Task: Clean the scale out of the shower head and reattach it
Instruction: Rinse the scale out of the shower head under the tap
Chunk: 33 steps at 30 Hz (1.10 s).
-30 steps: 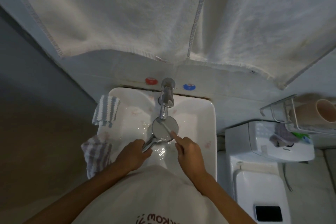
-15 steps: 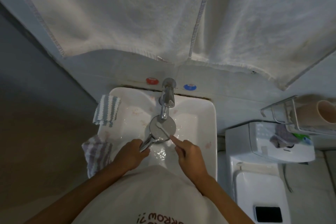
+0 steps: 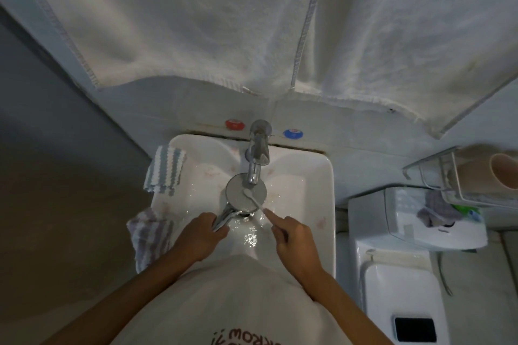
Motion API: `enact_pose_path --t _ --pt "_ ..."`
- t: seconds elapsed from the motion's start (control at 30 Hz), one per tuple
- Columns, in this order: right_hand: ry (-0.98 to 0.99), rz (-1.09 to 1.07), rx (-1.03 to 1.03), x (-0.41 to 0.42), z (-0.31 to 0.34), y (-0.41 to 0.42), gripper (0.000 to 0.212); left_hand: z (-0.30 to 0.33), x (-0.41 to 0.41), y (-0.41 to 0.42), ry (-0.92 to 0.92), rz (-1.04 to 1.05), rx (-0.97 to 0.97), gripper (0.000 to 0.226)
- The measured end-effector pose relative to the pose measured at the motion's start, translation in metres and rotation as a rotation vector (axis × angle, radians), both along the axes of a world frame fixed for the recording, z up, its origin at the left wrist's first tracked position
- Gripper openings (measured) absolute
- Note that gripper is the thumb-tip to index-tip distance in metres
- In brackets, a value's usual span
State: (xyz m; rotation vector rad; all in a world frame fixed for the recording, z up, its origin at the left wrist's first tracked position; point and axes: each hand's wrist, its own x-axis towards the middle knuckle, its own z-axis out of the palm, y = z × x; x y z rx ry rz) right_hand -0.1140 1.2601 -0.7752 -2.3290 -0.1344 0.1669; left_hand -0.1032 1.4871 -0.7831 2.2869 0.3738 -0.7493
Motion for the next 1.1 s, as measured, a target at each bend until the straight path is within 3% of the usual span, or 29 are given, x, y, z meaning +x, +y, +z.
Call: enact_pose_path --t 0.13,0.3,0.47,0.6,0.67,0.8,0.97,1.1 --pt "-0.003 -0.129 -0.026 0.003 -0.003 -0.004 0.054 0.0 0.0 0.0 0.006 0.02 -0.012 0.029" --pt "0.033 0.007 0.04 -0.004 -0.006 -0.004 0.048 0.0 0.0 0.002 0.017 0.034 -0.014 0.032" --pt "0.045 -0.18 0.08 -0.002 -0.017 -0.014 0.046 0.003 0.0 0.002 0.034 0.047 -0.025 0.03" --pt "0.263 -0.374 0.039 -0.005 -0.042 -0.017 0.031 0.004 -0.004 0.004 0.035 0.074 -0.034 0.03" --pt "0.411 -0.427 -0.027 -0.007 -0.063 -0.023 0.02 0.006 -0.005 0.006 0.032 0.094 -0.047 0.029" --pt "0.515 -0.425 -0.181 -0.006 -0.086 -0.028 0.01 0.01 -0.011 0.007 0.021 0.088 -0.04 0.026" --pt "0.634 -0.23 -0.585 0.005 -0.085 -0.028 0.028 0.011 -0.02 0.006 0.035 0.097 -0.029 0.027" --pt "0.755 -0.056 -0.764 0.015 -0.088 -0.024 0.031 0.011 -0.022 0.003 0.024 0.078 0.0 0.028"
